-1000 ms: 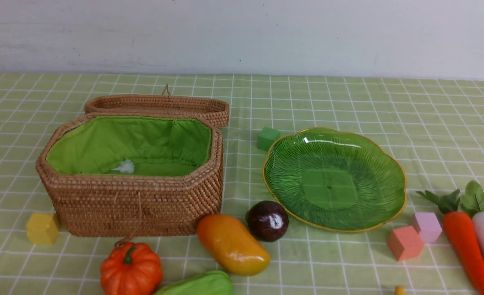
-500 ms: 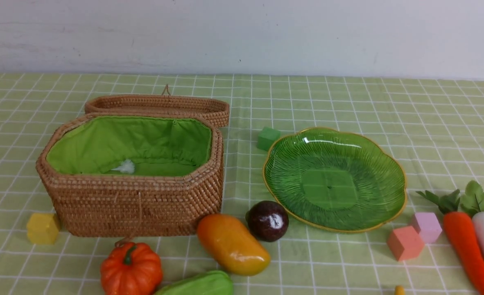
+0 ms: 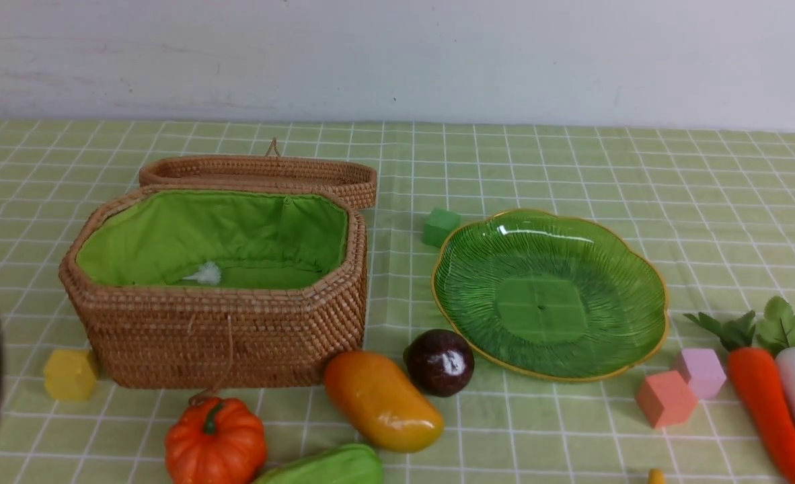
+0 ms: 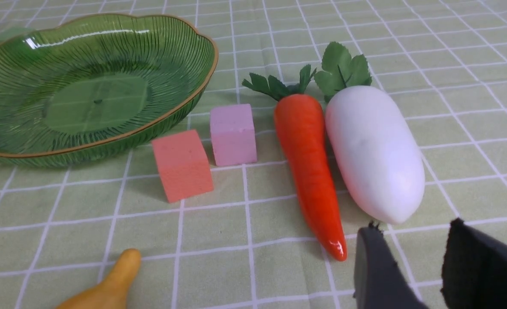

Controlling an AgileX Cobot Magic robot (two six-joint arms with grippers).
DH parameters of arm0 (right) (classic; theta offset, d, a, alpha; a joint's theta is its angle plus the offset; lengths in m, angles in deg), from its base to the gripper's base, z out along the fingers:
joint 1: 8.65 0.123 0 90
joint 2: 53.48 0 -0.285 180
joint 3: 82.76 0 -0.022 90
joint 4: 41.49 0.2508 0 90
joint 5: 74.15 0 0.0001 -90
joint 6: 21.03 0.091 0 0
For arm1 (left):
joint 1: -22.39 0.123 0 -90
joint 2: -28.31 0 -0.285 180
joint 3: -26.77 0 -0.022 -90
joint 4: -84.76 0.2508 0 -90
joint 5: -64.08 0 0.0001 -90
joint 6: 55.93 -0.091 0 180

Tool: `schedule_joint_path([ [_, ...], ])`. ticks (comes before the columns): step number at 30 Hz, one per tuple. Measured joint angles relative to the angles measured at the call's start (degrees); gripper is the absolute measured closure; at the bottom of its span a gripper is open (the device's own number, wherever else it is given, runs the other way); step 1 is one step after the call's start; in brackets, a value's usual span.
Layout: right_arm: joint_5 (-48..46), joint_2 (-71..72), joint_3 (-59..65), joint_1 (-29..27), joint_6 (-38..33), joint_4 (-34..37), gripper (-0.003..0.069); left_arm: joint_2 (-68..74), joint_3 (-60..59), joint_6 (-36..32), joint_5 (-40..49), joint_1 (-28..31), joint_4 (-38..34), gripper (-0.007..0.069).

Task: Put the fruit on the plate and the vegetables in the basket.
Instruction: Use the left arm to grab a pumpkin and put it into the left basket

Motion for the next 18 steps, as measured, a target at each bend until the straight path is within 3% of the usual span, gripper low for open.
schedule_joint_path([
  [6,0.0,0.0,0.0,0.0,0.0,0.0,0.0419,12.2,0.16,-2.1,3.05,0.0,-3.81,0.0386],
  [12,0.0,0.0,0.0,0.0,0.0,0.0,0.0419,23.09,3.41,-13.91,9.43,0.0,-14.31,0.0378],
  [14,0.0,0.0,0.0,0.0,0.0,0.0,0.0419,27.33,5.53,-20.34,11.62,0.0,-18.3,0.0351],
  [18,0.0,0.0,0.0,0.0,0.0,0.0,0.0419,32.3,9.24,-26.54,15.11,0.0,-21.74,0.0275],
])
